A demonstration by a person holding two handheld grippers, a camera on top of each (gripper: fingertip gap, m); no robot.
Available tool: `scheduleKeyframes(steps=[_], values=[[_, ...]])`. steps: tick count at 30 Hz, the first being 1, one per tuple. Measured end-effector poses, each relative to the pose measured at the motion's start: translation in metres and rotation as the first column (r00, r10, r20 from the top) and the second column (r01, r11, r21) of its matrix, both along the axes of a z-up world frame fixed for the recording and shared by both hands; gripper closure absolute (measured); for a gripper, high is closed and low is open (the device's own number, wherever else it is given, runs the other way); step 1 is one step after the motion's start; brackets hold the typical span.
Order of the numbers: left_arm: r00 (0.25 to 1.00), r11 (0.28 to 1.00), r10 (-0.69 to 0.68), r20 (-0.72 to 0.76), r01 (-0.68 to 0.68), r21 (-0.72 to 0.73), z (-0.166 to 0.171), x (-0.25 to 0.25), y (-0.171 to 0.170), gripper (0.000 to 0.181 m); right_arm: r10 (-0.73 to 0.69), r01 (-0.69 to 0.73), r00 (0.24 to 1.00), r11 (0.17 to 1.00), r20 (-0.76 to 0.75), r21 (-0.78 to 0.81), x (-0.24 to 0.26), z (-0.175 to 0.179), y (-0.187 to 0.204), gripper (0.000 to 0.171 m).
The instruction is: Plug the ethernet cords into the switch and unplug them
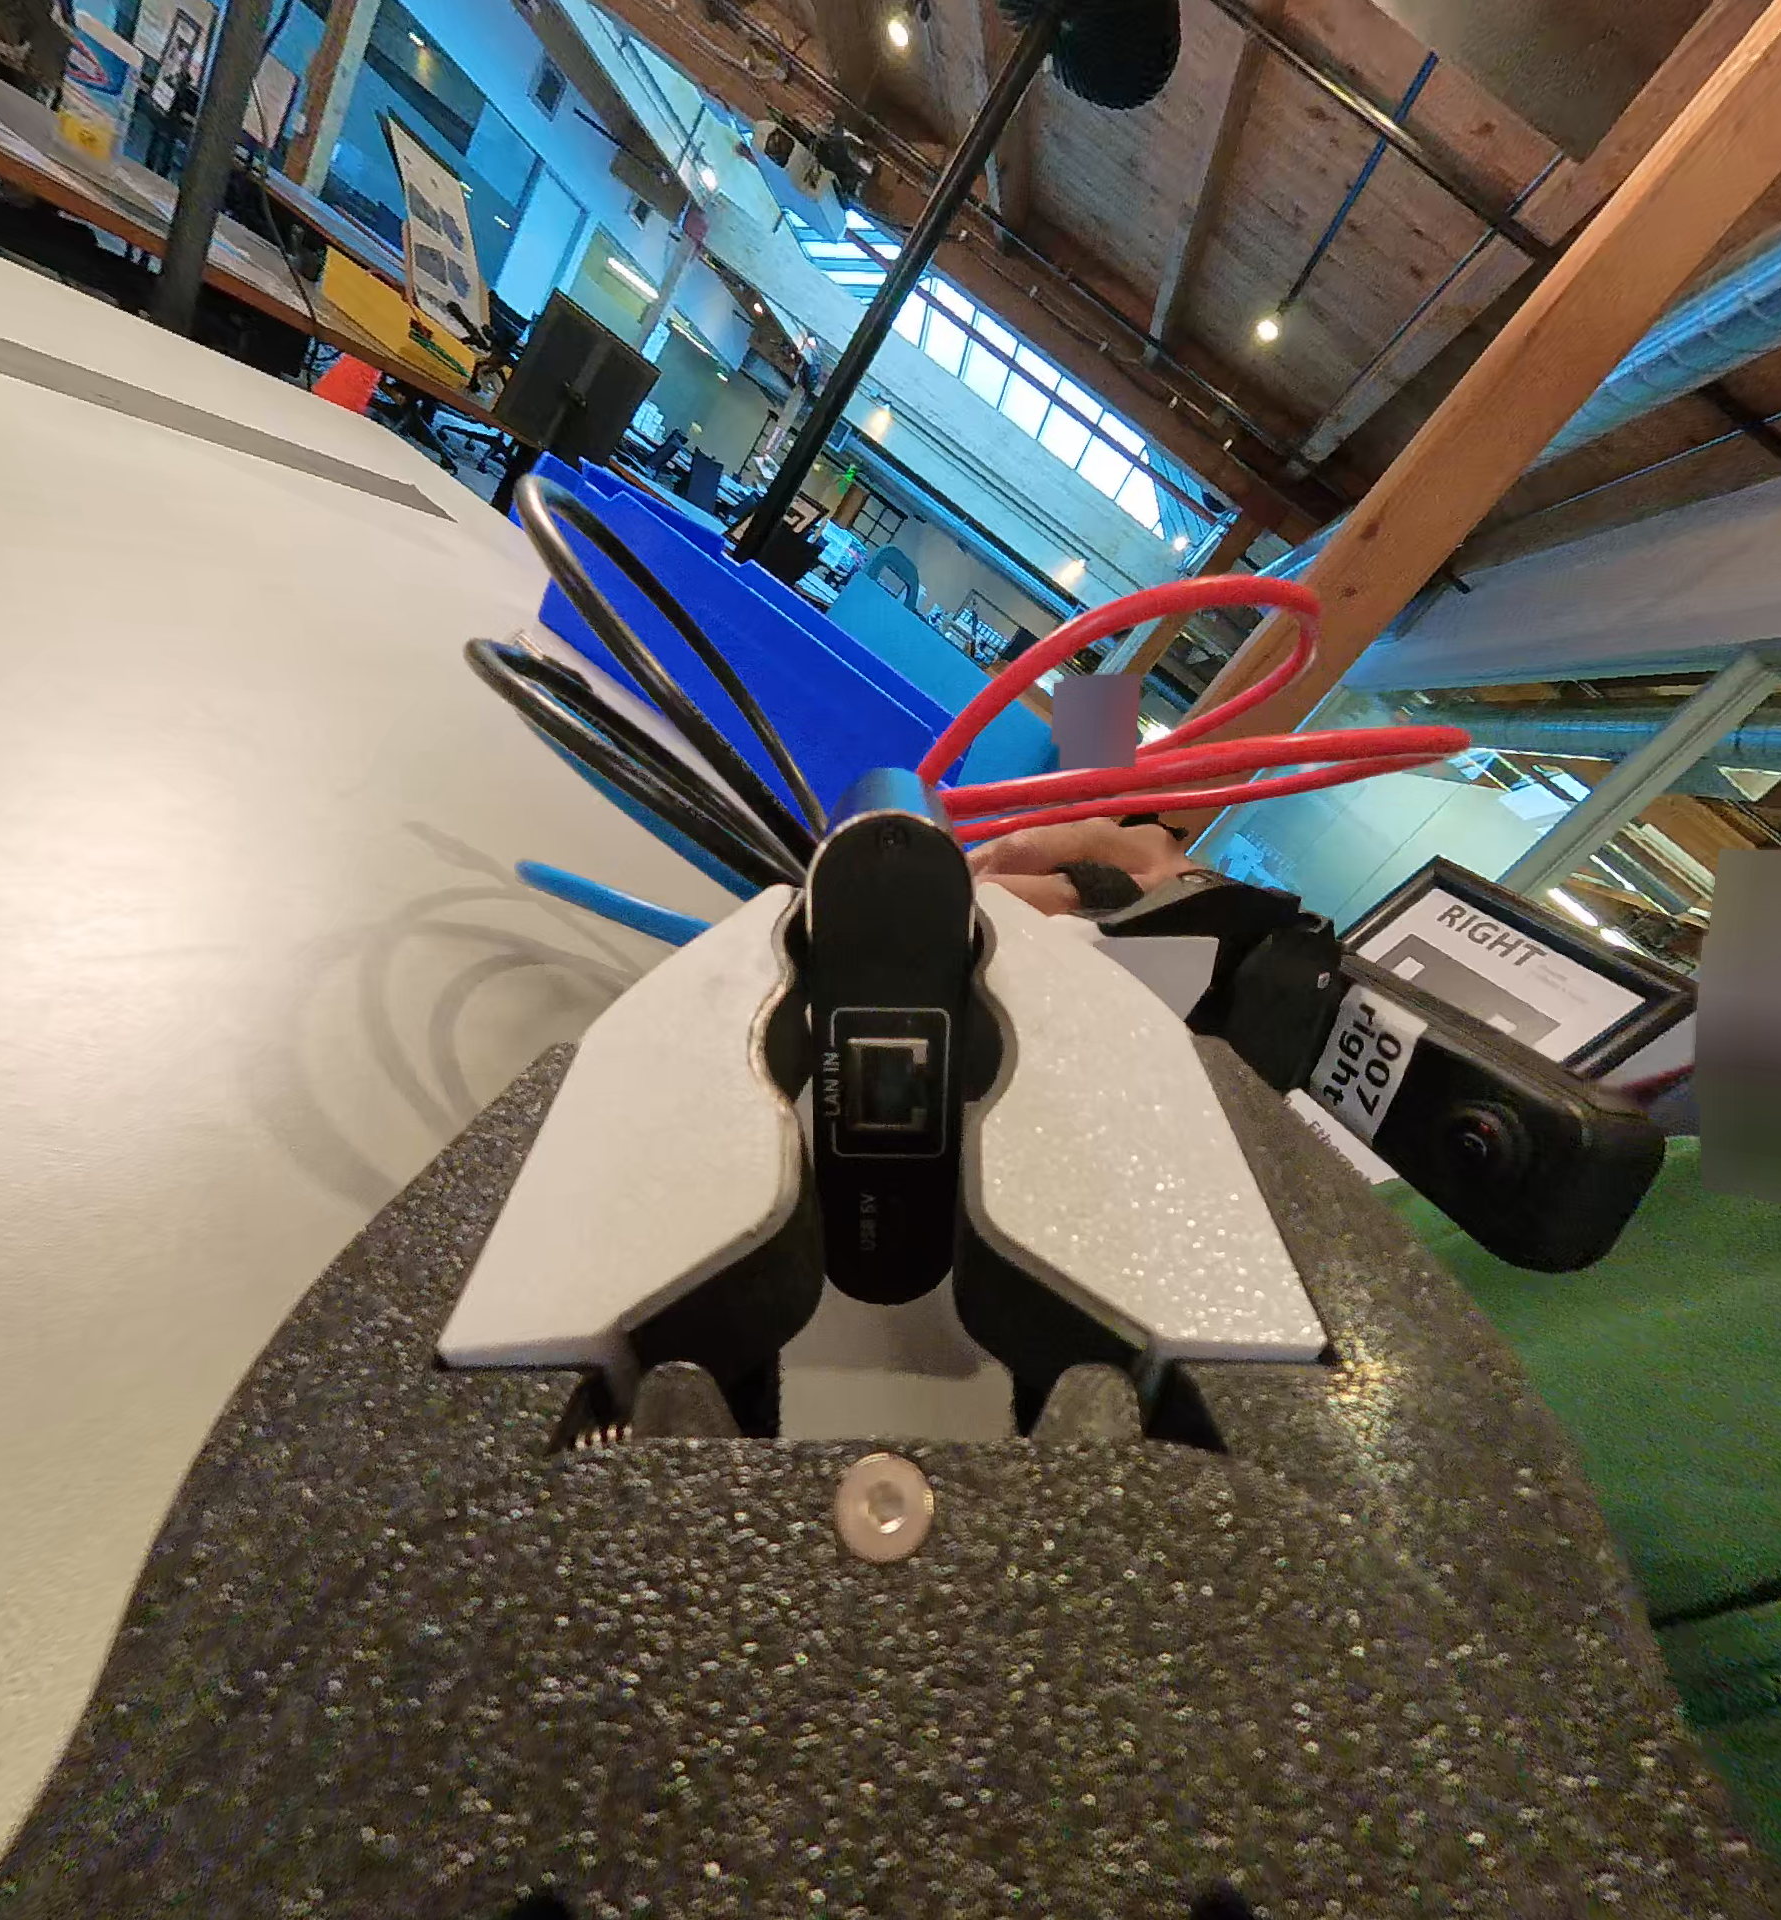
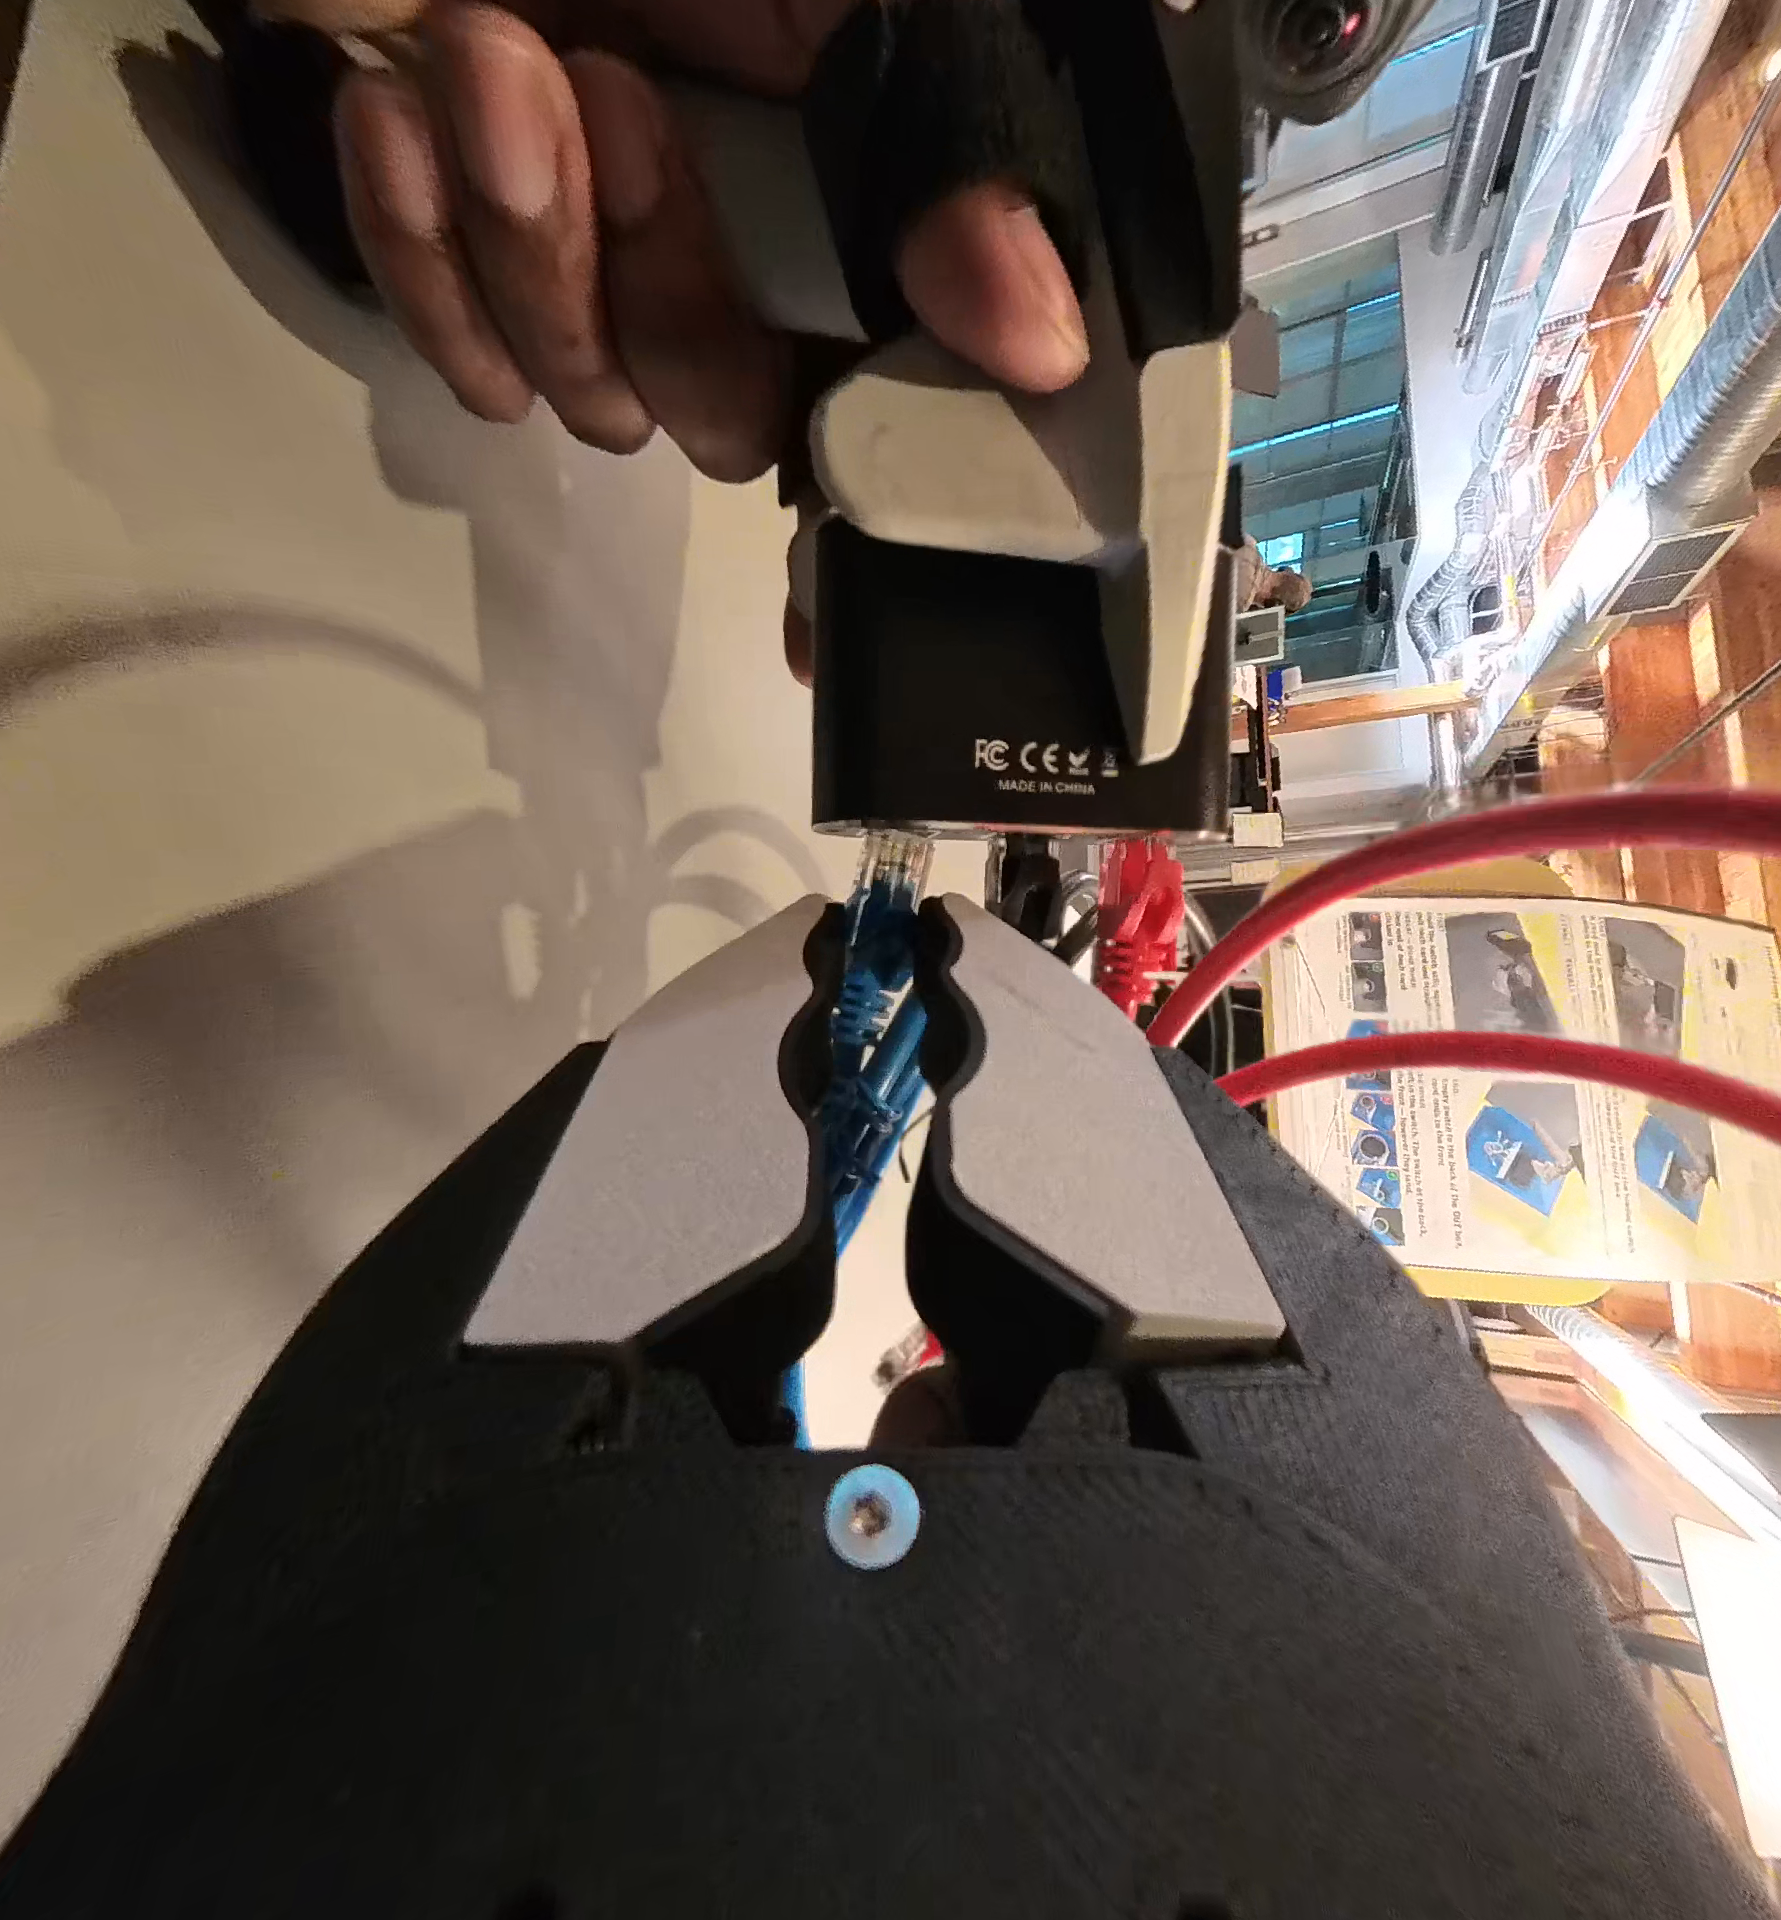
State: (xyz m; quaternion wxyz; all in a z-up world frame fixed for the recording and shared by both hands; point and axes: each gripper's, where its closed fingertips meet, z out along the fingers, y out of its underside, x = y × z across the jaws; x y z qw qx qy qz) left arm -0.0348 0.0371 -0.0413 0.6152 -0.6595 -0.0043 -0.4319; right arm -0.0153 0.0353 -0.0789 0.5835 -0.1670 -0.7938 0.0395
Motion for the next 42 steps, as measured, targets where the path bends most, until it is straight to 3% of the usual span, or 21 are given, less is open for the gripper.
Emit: scheduleKeyframes(steps=[14, 21, 28, 35, 42], values=[[0.997, 0.998, 0.051, 0.064, -0.05, -0.026, 0.0, -0.004, 0.007, 0.155, -0.039, 0.04, 0.999, 0.995, -0.008, 0.087, -0.004, -0.004, 0.002, 0.159], [0.996, 0.995, 0.089, -0.014, -0.09, -0.032, -0.003, -0.002, 0.009, 0.155, -0.064, 0.064, 0.998, 0.997, 0.002, 0.049, -0.006, -0.008, 0.007, 0.159], [0.993, 0.991, 0.014, -0.118, -0.029, -0.129, -0.02, 0.011, 0.006, 0.151, -0.043, 0.043, 0.999, 0.999, -0.012, 0.031, -0.01, -0.01, 0.003, 0.159], [0.999, 0.993, 0.03, -0.017, -0.031, -0.115, -0.014, 0.006, 0.009, 0.153, -0.068, 0.07, 0.997, 0.996, -0.034, 0.058, -0.011, -0.005, 0.003, 0.159], [0.996, 0.994, 0.043, -0.077, -0.05, -0.099, -0.015, 0.01, 0.01, 0.154, -0.077, 0.079, 0.997, 0.991, -0.026, 0.106, -0.01, -0.004, -0.002, 0.159]])
